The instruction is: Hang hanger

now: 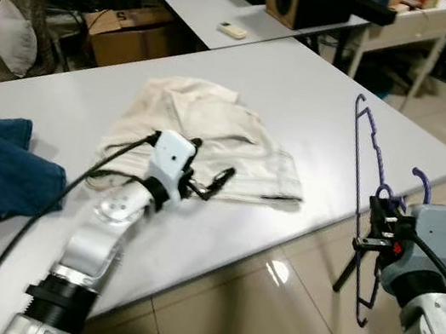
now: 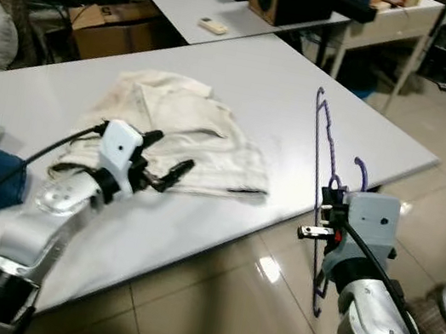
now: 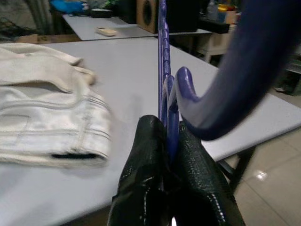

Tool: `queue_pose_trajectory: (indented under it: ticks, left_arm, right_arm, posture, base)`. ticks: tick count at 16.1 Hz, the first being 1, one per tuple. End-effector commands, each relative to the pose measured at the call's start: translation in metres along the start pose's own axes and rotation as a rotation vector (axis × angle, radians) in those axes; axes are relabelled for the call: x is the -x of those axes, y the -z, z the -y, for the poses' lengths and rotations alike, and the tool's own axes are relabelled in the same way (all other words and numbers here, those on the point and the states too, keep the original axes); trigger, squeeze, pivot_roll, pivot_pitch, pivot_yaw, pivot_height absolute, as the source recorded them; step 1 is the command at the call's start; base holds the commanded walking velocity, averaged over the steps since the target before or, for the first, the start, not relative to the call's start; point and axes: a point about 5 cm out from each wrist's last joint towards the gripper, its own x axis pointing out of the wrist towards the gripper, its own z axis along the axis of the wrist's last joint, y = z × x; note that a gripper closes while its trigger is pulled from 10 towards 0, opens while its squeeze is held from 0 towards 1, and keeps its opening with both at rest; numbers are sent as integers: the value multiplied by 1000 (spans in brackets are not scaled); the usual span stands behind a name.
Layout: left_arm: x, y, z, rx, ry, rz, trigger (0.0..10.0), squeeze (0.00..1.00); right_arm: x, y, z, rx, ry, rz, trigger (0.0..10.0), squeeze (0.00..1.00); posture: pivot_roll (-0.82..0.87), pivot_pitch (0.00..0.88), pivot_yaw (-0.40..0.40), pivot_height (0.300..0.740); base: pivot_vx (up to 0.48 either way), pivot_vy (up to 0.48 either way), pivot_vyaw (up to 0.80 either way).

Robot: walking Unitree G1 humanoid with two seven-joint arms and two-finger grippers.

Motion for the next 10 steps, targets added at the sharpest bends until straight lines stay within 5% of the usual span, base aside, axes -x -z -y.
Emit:
queue_pose_trajectory:
  ticks: [1, 2, 3, 6, 7, 10]
  left_arm:
    - [2, 2, -3, -61, 39, -25, 10000, 0]
    - [5, 3, -3, -96, 108, -31, 10000, 0]
    - [8, 4, -4, -132, 181, -57, 10000, 1000]
    - [11, 19, -9, -330, 312, -205, 10000, 1000]
    - [6, 22, -15, -410, 329, -250, 10000, 20]
    - [-2, 17, -31, -524, 334, -288, 10000, 0]
  right_arm:
    - [3, -3, -4, -10, -38, 20, 10000, 0]
    - [5, -3, -4, -12, -49, 20, 10000, 0]
    - [6, -2, -4, -14, -59, 10, 10000, 0]
    - [8, 4, 1, 4, -55, -31, 10000, 0]
    - [8, 6, 2, 3, -45, -41, 10000, 0]
    - [10, 4, -1, 14, -66, -26, 10000, 0]
  posture:
    - [-249, 12, 93, 740]
    - [-248, 12, 100, 740]
    - [-248, 12, 104, 740]
    - [-244, 9, 116, 740]
    - [-246, 7, 122, 740]
    - [-249, 5, 133, 740]
  base:
    - [0, 0, 0]
    - [0, 0, 0]
    - [0, 0, 0]
    - [0, 0, 0]
    - [0, 0, 0]
    - [0, 0, 0]
